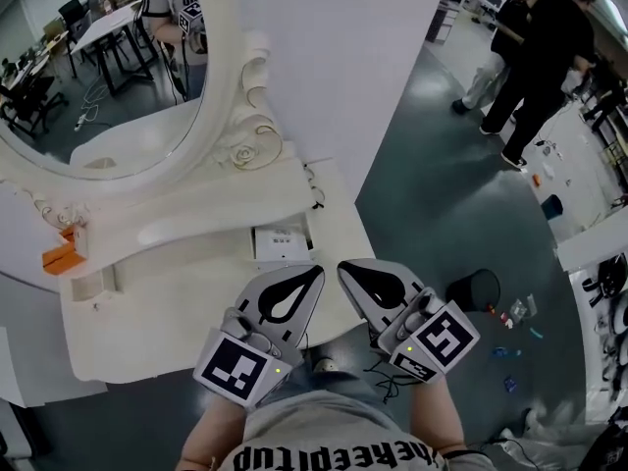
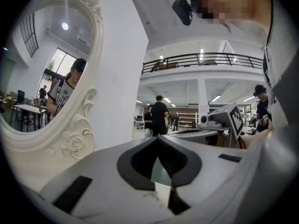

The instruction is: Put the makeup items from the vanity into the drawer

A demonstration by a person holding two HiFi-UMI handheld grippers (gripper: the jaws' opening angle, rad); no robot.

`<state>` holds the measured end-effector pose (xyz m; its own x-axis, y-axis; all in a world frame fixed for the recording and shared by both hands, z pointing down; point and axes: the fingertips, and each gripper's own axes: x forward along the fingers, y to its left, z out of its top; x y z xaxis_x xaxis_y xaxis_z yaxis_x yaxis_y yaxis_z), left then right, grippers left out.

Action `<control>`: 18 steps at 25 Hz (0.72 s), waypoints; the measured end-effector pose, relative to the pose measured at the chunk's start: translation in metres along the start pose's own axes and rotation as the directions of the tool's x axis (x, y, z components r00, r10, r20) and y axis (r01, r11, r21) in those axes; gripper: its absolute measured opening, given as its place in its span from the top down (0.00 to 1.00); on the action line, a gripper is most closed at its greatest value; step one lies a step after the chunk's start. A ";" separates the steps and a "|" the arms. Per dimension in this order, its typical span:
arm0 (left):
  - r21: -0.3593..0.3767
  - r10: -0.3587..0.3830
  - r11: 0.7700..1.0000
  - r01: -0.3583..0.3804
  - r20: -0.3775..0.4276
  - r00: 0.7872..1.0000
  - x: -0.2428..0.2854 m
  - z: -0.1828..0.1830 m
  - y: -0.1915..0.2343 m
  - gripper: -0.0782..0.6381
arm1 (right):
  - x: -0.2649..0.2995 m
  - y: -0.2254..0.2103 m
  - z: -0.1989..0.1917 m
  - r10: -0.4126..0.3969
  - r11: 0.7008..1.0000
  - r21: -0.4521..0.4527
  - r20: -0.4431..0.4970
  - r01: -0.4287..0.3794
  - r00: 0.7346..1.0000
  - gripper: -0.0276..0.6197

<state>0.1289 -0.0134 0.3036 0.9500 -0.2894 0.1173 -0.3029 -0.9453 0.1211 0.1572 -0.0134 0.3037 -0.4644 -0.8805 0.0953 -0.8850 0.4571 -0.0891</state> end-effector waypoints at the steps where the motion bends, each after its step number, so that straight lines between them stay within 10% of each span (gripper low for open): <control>1: 0.005 -0.005 1.000 0.005 0.000 1.000 0.001 0.000 -0.004 0.86 | -0.005 0.001 0.003 -0.003 1.000 0.005 0.013 0.003 1.000 0.94; 18: 0.055 -0.047 0.997 0.047 0.007 0.999 0.003 0.008 -0.054 0.86 | -0.054 0.012 0.022 -0.040 0.999 -0.032 0.083 0.043 0.996 0.94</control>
<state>0.1482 0.0357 0.2899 0.9638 -0.2453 0.1046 -0.2533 -0.9647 0.0721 0.1723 0.0373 0.2758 -0.4237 -0.9056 0.0159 -0.9048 0.4224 -0.0535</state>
